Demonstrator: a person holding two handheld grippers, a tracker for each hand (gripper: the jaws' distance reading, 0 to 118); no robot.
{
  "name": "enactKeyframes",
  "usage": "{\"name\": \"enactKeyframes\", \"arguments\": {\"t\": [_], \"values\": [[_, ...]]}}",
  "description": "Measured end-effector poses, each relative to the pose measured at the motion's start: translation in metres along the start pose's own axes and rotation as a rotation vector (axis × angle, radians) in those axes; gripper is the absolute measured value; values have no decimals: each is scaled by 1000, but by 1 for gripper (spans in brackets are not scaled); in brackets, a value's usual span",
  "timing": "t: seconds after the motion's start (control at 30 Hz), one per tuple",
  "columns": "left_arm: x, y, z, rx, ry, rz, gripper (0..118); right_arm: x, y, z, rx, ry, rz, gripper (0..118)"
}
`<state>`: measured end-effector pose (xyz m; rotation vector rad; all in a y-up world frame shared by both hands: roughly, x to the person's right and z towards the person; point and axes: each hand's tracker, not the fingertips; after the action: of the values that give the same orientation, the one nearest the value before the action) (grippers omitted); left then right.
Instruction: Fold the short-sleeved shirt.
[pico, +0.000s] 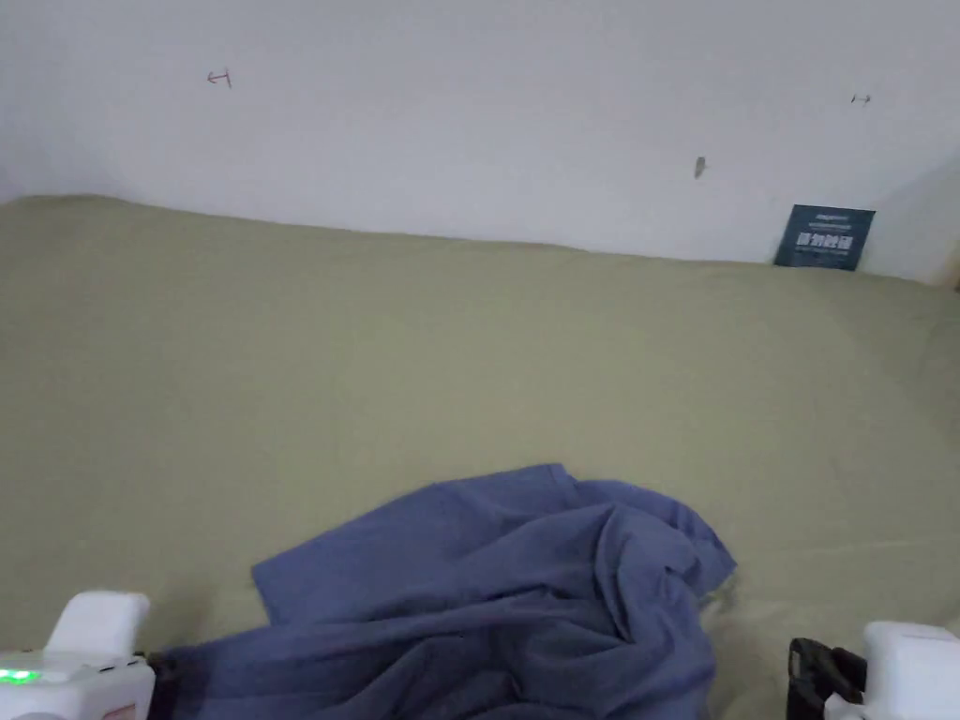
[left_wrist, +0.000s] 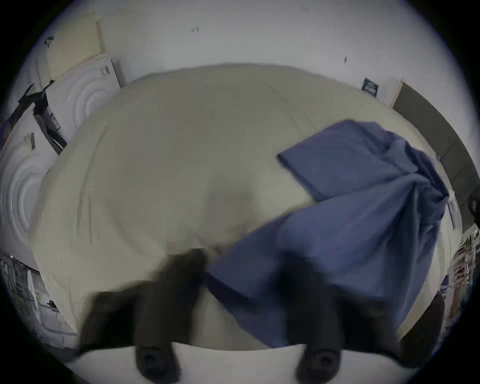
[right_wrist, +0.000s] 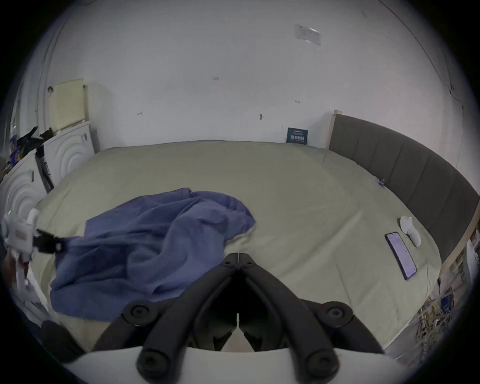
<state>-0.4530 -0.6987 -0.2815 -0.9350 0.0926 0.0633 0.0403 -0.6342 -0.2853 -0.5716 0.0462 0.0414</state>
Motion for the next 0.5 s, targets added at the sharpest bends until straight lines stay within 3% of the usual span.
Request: {"name": "enactKeyframes", "arguments": {"t": [0.07, 0.27, 0.4, 0.43, 0.47, 0.5], "values": [[-6, 1, -6, -57, -56, 28, 0, 13, 19, -31, -28, -3, 4, 0], [-3, 0, -13, -37, -45, 46, 1, 32, 76, -151, -170, 27, 42, 0], [-1, -2, -17, -41, -51, 57, 1, 40, 86, -212, -270, 73, -40, 1], [-1, -2, -17, -41, -51, 54, 1, 40, 87, -222, -287, 64, -48, 31], [-1, -3, -17, -40, -51, 55, 1, 40, 86, -233, -330, 80, -63, 83], [-1, -4, -17, -41, -52, 59, 1, 39, 82, -245, -397, 97, -67, 118]]}}
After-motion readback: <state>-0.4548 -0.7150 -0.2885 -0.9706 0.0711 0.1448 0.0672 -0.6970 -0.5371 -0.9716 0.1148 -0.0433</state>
